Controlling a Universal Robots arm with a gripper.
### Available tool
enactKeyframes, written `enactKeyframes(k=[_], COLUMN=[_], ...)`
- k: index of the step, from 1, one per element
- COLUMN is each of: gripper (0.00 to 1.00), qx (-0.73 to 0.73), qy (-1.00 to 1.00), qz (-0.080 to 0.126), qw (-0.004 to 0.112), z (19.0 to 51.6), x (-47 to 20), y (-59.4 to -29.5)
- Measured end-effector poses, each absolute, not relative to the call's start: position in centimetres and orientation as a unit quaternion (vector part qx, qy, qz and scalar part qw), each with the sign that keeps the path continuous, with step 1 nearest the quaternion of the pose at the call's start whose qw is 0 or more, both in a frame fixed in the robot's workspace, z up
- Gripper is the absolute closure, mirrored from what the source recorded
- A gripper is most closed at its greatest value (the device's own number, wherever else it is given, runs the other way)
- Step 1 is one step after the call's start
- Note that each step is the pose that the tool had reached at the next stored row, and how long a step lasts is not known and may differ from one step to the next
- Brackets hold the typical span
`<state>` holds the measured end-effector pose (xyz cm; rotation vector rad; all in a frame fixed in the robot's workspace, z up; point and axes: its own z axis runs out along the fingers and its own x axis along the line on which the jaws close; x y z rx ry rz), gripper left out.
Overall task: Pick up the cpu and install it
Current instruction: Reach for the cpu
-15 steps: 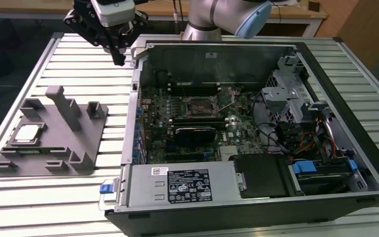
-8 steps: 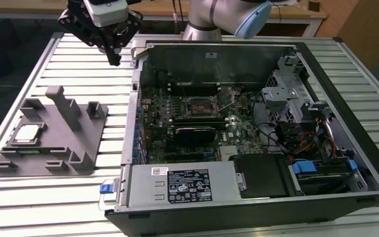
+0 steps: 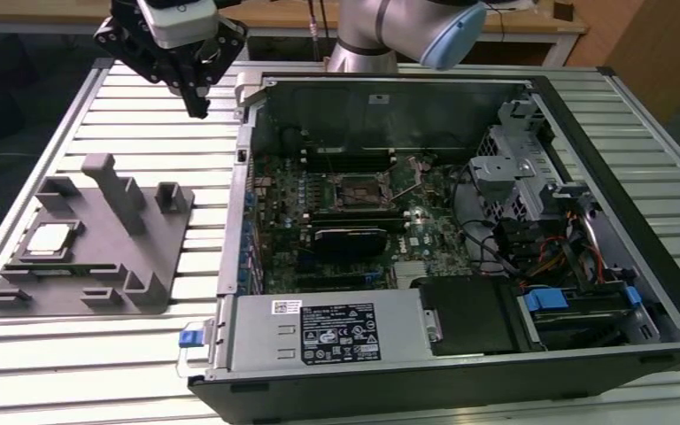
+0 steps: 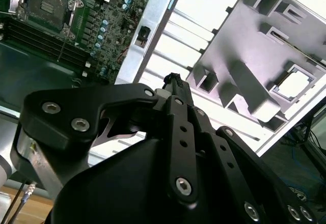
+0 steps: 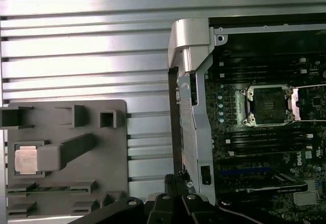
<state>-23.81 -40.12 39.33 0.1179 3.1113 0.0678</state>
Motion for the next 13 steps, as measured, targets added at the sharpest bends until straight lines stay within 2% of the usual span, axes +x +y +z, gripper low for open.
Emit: enactKeyframes(k=[13], gripper=[0.89], qx=[0.038], qy=[0.999], qz=[0.022], qw=[0.014], z=[39.3], x=[-25.3], y=[-40.2])
